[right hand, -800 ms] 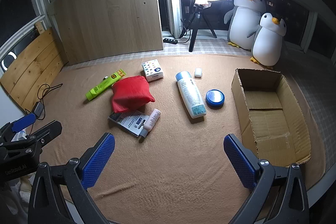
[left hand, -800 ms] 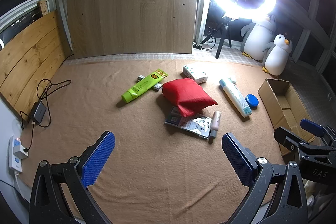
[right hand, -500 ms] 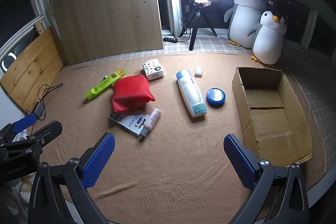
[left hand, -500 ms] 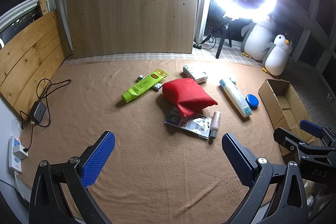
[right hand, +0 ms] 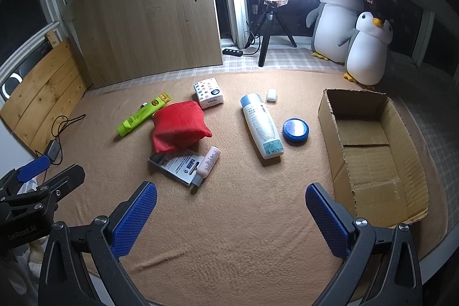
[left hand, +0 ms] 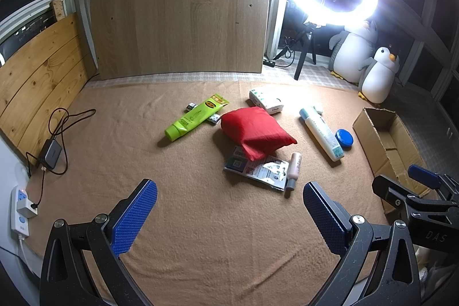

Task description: Organize objects

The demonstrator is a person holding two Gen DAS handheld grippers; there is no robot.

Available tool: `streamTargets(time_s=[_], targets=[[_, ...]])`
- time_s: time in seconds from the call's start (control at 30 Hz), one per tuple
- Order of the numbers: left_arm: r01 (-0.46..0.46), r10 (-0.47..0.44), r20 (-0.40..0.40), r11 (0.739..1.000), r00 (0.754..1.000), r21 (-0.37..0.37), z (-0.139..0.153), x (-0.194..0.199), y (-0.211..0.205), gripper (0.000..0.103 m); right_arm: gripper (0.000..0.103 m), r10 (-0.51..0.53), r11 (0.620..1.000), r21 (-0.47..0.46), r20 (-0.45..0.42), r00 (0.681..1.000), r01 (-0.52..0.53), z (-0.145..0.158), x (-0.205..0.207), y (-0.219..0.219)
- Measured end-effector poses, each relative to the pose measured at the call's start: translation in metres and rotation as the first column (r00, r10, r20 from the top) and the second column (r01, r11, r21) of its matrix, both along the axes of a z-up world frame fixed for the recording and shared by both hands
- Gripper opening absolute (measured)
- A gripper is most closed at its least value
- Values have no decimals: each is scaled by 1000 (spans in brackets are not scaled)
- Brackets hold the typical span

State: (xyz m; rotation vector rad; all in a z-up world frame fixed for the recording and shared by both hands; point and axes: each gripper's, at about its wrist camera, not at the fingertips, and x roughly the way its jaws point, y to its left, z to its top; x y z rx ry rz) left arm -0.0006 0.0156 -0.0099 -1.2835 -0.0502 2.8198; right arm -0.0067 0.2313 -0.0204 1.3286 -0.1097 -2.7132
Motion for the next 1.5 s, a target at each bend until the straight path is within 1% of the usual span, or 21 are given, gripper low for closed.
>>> streamTargets(time_s=[0.4,0.73,1.0,1.2,1.37,1.5], targets=[[-2,2,6,1000,1000,3,-3,-6,0,103,102,2,1000,-6,11,1000,-2,-3,-4,0],[-2,2,9,1000,1000,5,-5,-9,-3,103,102,5,999,-40,39,999,-4,-8,-10,2],[0,-1,23,1000,1000,12,-12,-18,-10,103,102,14,999,-52,52,999,-11,-11,-16,2],[4,-5,35,1000,999,21,-21,-33,-14,103,102,35,997,-72,61,998,-31,-16,-30,3],[7,-9,51,999,999,35,-32,-50,-17,103,102,44,996,-80,68,997,-38,-19,-51,5],[5,-10,85,999,996,50,-47,-69,-20,103,102,65,994,-89,82,994,-57,-24,-72,4]])
